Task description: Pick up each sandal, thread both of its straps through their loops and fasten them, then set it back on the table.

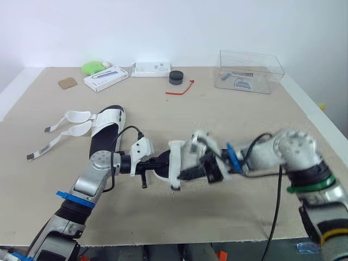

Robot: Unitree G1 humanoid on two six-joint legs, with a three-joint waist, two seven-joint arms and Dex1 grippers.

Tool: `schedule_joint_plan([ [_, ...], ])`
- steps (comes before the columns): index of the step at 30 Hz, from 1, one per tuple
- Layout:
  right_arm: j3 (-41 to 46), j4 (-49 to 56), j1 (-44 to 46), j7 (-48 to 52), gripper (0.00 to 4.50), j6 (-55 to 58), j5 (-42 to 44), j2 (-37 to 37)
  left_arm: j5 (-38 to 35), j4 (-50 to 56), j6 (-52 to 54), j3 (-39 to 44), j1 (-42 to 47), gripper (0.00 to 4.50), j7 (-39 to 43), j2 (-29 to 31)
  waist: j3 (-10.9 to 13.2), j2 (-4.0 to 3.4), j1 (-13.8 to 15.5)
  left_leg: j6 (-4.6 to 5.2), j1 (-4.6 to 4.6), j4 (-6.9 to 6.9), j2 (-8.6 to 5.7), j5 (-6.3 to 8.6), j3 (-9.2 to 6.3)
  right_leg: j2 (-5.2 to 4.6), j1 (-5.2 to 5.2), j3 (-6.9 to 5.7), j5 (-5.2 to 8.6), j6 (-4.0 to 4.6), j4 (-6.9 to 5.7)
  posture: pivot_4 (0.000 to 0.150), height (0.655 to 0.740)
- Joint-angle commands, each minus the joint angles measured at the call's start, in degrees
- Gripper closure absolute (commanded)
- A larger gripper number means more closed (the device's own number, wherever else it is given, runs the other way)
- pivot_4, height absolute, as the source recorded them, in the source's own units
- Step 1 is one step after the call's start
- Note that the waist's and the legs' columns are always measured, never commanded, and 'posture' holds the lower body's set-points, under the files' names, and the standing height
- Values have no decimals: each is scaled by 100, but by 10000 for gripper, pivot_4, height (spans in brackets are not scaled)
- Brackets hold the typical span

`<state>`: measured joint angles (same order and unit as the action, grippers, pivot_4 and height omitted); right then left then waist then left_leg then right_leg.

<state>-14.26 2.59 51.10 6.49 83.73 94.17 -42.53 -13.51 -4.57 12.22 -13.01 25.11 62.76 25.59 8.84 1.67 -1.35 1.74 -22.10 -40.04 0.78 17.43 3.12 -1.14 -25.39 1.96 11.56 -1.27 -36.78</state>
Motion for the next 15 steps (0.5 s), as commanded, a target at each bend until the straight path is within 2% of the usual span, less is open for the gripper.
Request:
schedule_joint_plan([
  [1, 251, -406, 442, 316, 44600, 174, -296, 58, 74, -44, -45, -99, -43, 45000, -6, -34, -2, 2, 4, 0, -1, 0, 0, 0, -6, 0, 2, -5, 1, 2, 0, 1500, 7400],
  [7, 379, -1129, 983, 879, 44600, 700, -921, 287, 88, -122, -111, -112, 0, 45000, 2, -68, -3, 2, 14, 3, -19, 0, -3, 2, -16, -9, -4, -19, 4, 7, 0, 1500, 7400],
  [15, 23, -1251, 927, 1551, 44600, 877, -1394, 160, 101, -155, -156, -126, -2, 45000, -16, -84, -3, 2, 15, 3, -21, 0, -5, 2, -22, -23, -2, -41, 3, 8, 4, 1500, 7400],
])
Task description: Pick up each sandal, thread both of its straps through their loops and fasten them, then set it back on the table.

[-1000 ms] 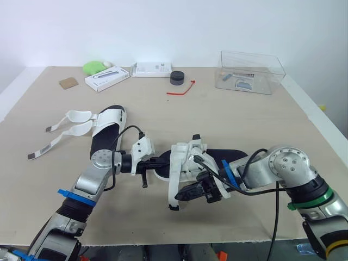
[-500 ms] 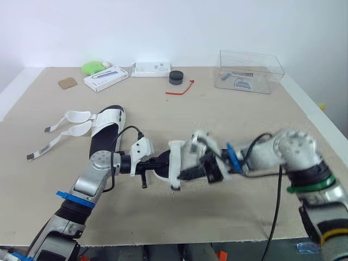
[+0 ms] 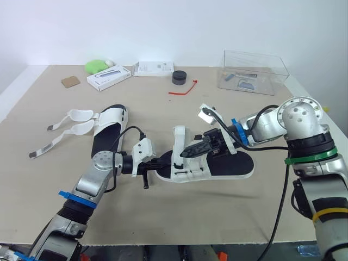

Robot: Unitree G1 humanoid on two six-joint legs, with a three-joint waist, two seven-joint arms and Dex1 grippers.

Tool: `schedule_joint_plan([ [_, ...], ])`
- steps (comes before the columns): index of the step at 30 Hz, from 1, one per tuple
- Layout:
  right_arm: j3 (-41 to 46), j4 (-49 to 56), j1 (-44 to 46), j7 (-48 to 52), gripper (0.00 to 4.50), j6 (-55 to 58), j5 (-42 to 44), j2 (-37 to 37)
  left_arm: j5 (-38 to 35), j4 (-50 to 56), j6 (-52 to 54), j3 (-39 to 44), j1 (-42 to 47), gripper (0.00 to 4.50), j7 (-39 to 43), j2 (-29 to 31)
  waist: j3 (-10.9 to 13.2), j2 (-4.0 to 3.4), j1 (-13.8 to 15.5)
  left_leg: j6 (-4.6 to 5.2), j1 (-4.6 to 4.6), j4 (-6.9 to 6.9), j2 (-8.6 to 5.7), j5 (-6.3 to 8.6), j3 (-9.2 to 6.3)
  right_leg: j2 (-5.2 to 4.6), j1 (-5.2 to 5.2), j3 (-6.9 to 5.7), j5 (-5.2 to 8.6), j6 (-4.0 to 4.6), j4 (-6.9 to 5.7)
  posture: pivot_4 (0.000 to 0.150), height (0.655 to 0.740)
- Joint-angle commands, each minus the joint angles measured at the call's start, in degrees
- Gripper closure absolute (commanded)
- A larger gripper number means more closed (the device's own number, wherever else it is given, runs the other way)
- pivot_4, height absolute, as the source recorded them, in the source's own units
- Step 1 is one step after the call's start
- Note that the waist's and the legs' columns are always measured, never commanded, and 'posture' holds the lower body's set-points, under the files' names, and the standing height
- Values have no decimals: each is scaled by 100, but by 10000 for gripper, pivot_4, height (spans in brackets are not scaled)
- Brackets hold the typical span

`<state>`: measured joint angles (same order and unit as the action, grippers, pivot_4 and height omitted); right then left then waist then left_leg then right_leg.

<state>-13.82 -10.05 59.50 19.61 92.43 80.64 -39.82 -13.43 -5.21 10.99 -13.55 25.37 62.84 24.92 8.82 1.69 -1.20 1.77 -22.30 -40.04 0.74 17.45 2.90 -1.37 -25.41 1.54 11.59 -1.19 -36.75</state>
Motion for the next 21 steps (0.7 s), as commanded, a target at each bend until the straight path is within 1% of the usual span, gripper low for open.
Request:
schedule_joint_plan([
  [1, -41, -45, 113, 291, 44600, 7, 12, -112, 96, -97, -43, -71, -37, 45000, -22, -14, 0, 0, 0, 0, 0, 0, 0, 0, 1, 0, 0, 0, 0, 0, 0, 1500, 7400],
  [3, -124, -128, 160, 403, 44600, 7, 124, -131, 103, -109, -58, -70, -56, 45000, -21, -2, 0, -1, 0, 0, 0, 0, 0, 0, -1, 0, 0, -3, 0, 1, 0, 1500, 7400],
  [7, -264, -102, 151, 492, 44600, 7, 1, -146, 93, -88, -53, -65, -72, 45000, -25, 17, 0, -1, 0, 0, 0, 0, 0, 0, -2, 0, 0, -6, -1, 2, 0, 1500, 7400],
  [15, -509, -332, 283, 618, 44600, 7, 84, -163, 107, -116, -67, -57, -62, 45000, -28, 37, 0, -1, -1, 0, 0, 0, 0, 0, -4, -2, 0, -10, -1, 2, 0, 1500, 7400],
  [21, -597, -246, 240, 714, 44600, 7, -584, -75, 124, -171, -86, -61, -13, 45000, -42, 17, -1, -2, 0, 0, 0, 0, 0, 0, -4, -2, 0, -11, -1, 2, 1, 1500, 7400],
])
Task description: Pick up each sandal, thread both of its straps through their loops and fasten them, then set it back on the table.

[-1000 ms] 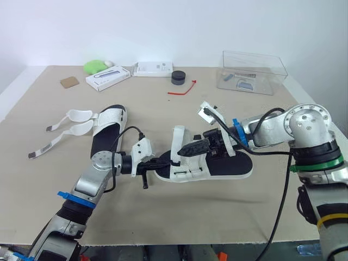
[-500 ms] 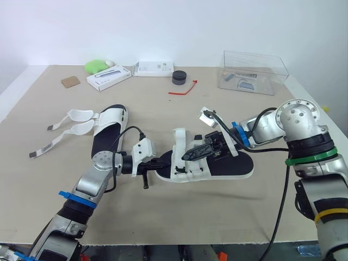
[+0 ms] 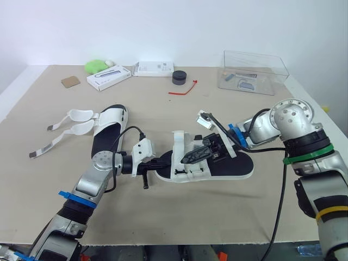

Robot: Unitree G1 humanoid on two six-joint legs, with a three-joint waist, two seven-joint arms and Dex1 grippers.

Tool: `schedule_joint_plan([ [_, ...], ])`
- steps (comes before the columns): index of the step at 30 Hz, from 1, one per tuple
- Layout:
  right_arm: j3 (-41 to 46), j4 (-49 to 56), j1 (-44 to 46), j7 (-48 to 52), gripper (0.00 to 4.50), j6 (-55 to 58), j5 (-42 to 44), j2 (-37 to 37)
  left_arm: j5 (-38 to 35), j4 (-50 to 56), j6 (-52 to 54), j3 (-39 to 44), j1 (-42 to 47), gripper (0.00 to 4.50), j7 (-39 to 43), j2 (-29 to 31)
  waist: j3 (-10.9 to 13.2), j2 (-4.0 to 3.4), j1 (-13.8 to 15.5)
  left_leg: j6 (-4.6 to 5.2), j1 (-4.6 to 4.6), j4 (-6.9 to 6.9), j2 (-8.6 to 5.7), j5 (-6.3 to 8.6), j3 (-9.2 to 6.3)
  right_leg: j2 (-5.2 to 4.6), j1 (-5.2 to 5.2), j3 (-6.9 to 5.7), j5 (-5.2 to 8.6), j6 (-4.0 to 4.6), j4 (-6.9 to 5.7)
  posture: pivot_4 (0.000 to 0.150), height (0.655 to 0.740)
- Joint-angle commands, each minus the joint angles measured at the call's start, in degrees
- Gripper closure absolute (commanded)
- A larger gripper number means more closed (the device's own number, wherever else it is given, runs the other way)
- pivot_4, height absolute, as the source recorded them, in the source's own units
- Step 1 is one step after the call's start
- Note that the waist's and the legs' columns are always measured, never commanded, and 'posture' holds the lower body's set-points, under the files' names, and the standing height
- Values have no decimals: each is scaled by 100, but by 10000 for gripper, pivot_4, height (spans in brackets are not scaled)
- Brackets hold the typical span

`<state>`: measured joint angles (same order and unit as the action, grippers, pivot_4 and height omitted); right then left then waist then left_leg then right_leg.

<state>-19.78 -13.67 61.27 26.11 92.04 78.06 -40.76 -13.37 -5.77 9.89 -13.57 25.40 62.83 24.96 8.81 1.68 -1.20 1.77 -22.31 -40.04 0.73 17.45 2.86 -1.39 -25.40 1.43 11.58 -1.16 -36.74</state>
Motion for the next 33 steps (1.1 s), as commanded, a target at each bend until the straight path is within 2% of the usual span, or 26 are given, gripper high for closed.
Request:
schedule_joint_plan([
  [1, 3, 139, 65, 104, 44600, 46, -428, 37, 119, -122, 20, -58, -13, 45000, -40, 13, -1, -1, 0, 0, 0, 0, 0, 0, 0, 0, 0, 0, 0, 0, 0, 1500, 7400],
  [8, 78, 165, 122, 432, 44600, 46, -1392, 229, 127, -142, 5, -64, -23, 45000, -49, 7, -1, -2, 0, 0, 1, 0, 0, 0, -1, 0, 0, -6, 0, 0, 0, 1500, 7400],
  [12, 67, 236, 136, 640, 44600, 46, -1629, 260, 132, -150, -2, -55, -25, 45000, -58, 16, -1, -2, 0, 0, 1, 0, 0, 0, -1, -1, 0, -13, -1, 1, -1, 1500, 7400],
  [20, -1, 1153, 16, 1084, 44600, 46, -1807, 180, 132, -146, 6, -34, -47, 45000, -91, 30, -1, -2, 0, 0, 0, -1, 0, 0, -5, -1, 0, -18, -2, 4, -1, 1500, 7400],
  [23, 103, 1574, -87, 1107, 35797, 46, -1882, 224, 139, -137, 5, -35, -53, 45000, -99, 36, -1, -2, 0, 0, 0, -1, 0, 0, -8, -2, 0, -19, -2, 4, -1, 1500, 7400],
  [27, 382, 1580, -92, 1005, 17345, 46, -2037, 375, 144, -147, -4, -40, -46, 45000, -97, 44, -1, -2, 0, -2, 0, -2, 0, -1, -9, -2, 1, -19, -4, 7, -1, 1500, 7400],
  [33, 859, 1124, 78, 835, 17345, 45, -2458, 673, 147, -166, -17, -57, -13, 45000, -94, 24, -1, -2, 0, -5, 1, -5, 0, -3, -10, -1, 1, -24, -6, 11, -5, 1500, 7400],
])
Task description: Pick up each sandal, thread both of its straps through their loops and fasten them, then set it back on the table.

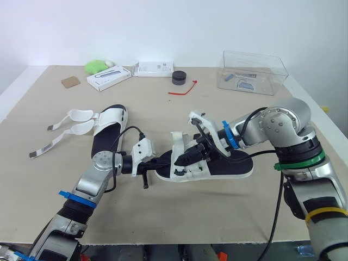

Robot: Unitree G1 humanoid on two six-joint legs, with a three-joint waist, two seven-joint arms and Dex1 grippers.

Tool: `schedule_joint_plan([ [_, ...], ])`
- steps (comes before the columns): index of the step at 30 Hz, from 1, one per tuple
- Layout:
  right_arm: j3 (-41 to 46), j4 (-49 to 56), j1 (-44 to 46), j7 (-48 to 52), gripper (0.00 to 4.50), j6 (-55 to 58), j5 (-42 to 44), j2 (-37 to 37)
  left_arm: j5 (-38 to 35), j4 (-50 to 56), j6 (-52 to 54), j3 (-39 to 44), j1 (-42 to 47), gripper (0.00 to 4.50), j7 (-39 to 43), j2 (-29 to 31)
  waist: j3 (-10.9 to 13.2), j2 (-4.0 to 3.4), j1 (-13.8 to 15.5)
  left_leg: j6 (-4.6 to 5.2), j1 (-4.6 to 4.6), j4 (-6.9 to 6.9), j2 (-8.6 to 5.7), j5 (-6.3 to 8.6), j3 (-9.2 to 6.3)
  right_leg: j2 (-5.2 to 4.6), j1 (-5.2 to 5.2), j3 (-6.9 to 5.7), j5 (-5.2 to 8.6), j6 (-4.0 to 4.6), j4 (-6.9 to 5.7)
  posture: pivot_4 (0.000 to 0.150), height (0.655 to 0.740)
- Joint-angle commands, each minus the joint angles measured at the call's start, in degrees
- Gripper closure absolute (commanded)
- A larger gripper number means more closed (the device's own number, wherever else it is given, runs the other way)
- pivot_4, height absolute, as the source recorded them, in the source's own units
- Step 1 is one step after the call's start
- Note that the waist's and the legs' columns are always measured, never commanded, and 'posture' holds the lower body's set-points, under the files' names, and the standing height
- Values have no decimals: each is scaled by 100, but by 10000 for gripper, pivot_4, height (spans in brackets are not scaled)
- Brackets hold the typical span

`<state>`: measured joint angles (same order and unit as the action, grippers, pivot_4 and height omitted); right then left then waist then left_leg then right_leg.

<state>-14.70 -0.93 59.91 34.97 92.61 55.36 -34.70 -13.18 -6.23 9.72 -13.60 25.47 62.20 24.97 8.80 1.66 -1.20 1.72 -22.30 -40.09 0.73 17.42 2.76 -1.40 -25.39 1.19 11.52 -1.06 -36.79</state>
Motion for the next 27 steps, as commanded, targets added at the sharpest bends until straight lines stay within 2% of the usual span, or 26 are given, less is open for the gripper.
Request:
schedule_joint_plan([
  [1, 425, -257, 243, -75, 17345, -11, -250, 112, 131, -123, -8, -58, -18, 45000, -26, 21, 0, 0, 0, 0, 0, 0, 0, 0, 0, 0, 0, 0, 0, 0, 0, 1500, 7400],
  [4, 530, -448, 287, -91, 17345, -11, -339, 191, 139, -142, -28, -65, -7, 45000, -18, 13, 0, 0, 0, 0, 0, 0, 0, 0, 0, 0, 0, 0, 0, 1, 0, 1500, 7400],
  [5, 532, -480, 287, -85, 19645, -11, -335, 203, 143, -151, -35, -67, -3, 45000, -18, 9, 0, 0, 0, -1, 0, 0, 0, 0, 0, 0, 0, -1, 0, 1, 0, 1500, 7400],
  [7, 534, -530, 257, -106, 24886, -11, -322, 245, 148, -164, -45, -75, 5, 45000, -20, -1, 0, 0, 0, -1, 0, 0, 0, 0, 0, 0, 0, -1, -1, 1, 0, 1500, 7400],
  [11, 526, -544, 157, -208, 43027, -11, -300, 312, 147, -157, -49, -76, 2, 45000, -25, -2, 0, 0, 0, -1, 0, 0, 0, 0, 0, 0, 0, -1, -1, 1, 0, 1500, 7400],
  [12, 525, -542, 149, -214, 44512, -11, -296, 314, 148, -158, -50, -76, 4, 45000, -26, -3, 0, 0, -1, 0, 0, 0, 0, 0, 0, 0, 0, -1, -1, 1, 0, 1500, 7400],
  [21, 267, 417, -401, -363, 44512, -11, 53, 155, 148, -109, -46, -69, -49, 45000, -41, 16, 0, -1, -1, 0, -1, 0, 0, 0, -2, 0, 0, -2, -1, 1, 0, 1500, 7400],
  [27, 206, 1054, -649, -520, 44512, -11, -56, 131, 145, -111, -58, -83, -37, 45000, -27, 12, 0, -1, 0, 0, -1, 0, 0, 0, -6, 0, 1, -5, 1, 3, 0, 1500, 7400],
])
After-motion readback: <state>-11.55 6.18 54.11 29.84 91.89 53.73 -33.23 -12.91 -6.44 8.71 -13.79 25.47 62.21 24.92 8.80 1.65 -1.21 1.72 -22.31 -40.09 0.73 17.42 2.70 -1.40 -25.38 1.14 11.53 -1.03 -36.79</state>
